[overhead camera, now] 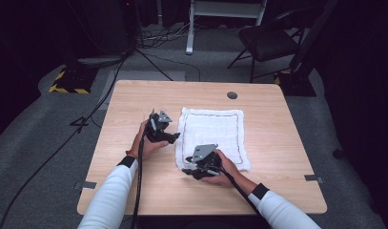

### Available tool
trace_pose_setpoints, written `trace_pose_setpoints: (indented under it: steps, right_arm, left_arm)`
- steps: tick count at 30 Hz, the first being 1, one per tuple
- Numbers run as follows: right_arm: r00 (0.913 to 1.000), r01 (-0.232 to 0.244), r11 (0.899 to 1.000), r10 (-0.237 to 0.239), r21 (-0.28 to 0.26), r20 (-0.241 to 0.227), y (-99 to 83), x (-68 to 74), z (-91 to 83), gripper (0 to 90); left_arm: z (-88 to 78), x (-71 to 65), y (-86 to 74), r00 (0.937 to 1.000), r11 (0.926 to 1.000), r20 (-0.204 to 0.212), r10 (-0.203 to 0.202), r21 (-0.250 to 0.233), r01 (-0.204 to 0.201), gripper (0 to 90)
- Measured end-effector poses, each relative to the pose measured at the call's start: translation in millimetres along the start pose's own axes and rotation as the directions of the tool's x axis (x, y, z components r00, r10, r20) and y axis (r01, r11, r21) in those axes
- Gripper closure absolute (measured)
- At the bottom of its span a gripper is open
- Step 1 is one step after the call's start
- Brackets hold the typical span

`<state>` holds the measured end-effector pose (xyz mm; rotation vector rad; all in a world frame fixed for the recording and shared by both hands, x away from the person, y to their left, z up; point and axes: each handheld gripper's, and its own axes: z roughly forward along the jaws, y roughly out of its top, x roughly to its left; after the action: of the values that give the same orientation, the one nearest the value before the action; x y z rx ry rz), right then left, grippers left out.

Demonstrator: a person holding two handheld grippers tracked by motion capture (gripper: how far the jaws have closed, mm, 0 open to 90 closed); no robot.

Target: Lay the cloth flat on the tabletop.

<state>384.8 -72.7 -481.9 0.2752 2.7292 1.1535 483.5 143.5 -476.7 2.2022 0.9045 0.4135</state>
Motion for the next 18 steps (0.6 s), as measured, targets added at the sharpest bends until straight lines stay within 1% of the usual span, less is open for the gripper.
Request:
trace_pose_setpoints:
  steps: [1,2,3,4,5,6,7,8,9,10,11,12,13,14,15,18]
  right_arm:
    - [1.0000,0.000,1.000,0.000,0.000,0.000,0.0,0.0,0.0,54.0]
    - [1.0000,0.009,1.000,-0.009,0.005,0.003,1.2,0.6,3.7,55.3]
    - [0.9997,0.010,1.000,-0.010,0.010,0.023,3.2,1.1,9.5,57.6]
    - [0.9997,0.007,1.000,-0.007,0.009,0.023,4.0,1.2,11.9,59.0]
    - [0.9992,0.013,1.000,-0.013,0.012,0.037,4.7,1.5,14.6,59.8]
    - [0.9992,0.013,1.000,-0.013,0.012,0.037,4.7,1.5,14.6,59.8]
    - [0.9988,0.016,1.000,-0.017,0.017,0.047,5.5,1.9,17.3,61.3]
    - [0.9975,0.018,0.999,-0.020,0.031,0.068,6.3,2.4,21.7,64.4]
    - [0.9975,0.018,0.999,-0.020,0.031,0.068,6.3,2.4,21.7,64.4]
    - [0.9970,0.018,0.999,-0.020,0.033,0.075,6.0,1.8,23.3,66.2]
    - [0.9971,0.003,1.000,-0.005,0.028,0.076,5.7,-0.5,23.7,70.4]
    - [0.9968,0.001,1.000,-0.003,0.030,0.079,5.8,-1.3,23.8,72.5]
    - [0.9968,0.001,1.000,-0.003,0.030,0.079,5.8,-1.3,23.8,72.5]
    - [0.9969,0.002,1.000,-0.004,0.029,0.078,5.3,-2.0,24.0,79.8]
    - [0.9965,0.002,1.000,-0.005,0.030,0.084,5.2,-2.4,24.1,82.8]
    - [0.9966,0.003,0.999,-0.006,0.033,0.082,5.1,-3.5,23.9,84.7]
  left_arm:
    - [1.1,2.0,1.1,0.9999,0.9999,-0.009,-0.004,-0.011,0.004,25.9]
    - [2.1,3.8,2.5,0.9999,0.9998,-0.004,-0.014,-0.013,0.014,25.9]
    - [3.0,5.7,3.8,0.9997,0.9996,-0.007,-0.022,-0.018,0.022,25.6]
    - [6.1,9.2,6.3,0.9991,0.9987,0.002,-0.043,-0.029,0.043,25.5]
    - [7.6,10.4,7.6,0.9988,0.9983,-0.001,-0.049,-0.032,0.049,25.3]
    - [7.6,10.4,7.6,0.9988,0.9983,-0.001,-0.049,-0.032,0.049,25.3]
    - [9.6,11.7,9.3,0.9987,0.9982,-0.004,-0.051,-0.031,0.051,25.3]
    - [14.1,14.4,14.2,0.9976,0.9972,0.000,-0.069,-0.029,0.069,24.7]
    - [14.1,14.4,14.2,0.9976,0.9972,0.000,-0.069,-0.029,0.069,24.5]
    - [16.5,14.9,17.1,0.9971,0.9964,-0.001,-0.076,-0.037,0.076,24.5]
    - [22.0,16.2,23.8,0.9973,0.9966,-0.005,-0.073,-0.037,0.073,24.4]
    - [22.0,16.2,23.8,0.9973,0.9966,-0.005,-0.073,-0.037,0.073,24.2]
    - [26.2,16.4,26.9,0.9967,0.9958,-0.002,-0.082,-0.042,0.081,24.2]
    - [30.2,16.5,29.8,0.9964,0.9956,-0.006,-0.085,-0.039,0.085,24.1]
    - [34.8,16.9,32.4,0.9965,0.9961,-0.015,-0.082,-0.034,0.081,24.0]
    - [48.7,19.2,37.5,0.9937,0.9942,-0.034,-0.107,-0.015,0.106,23.5]
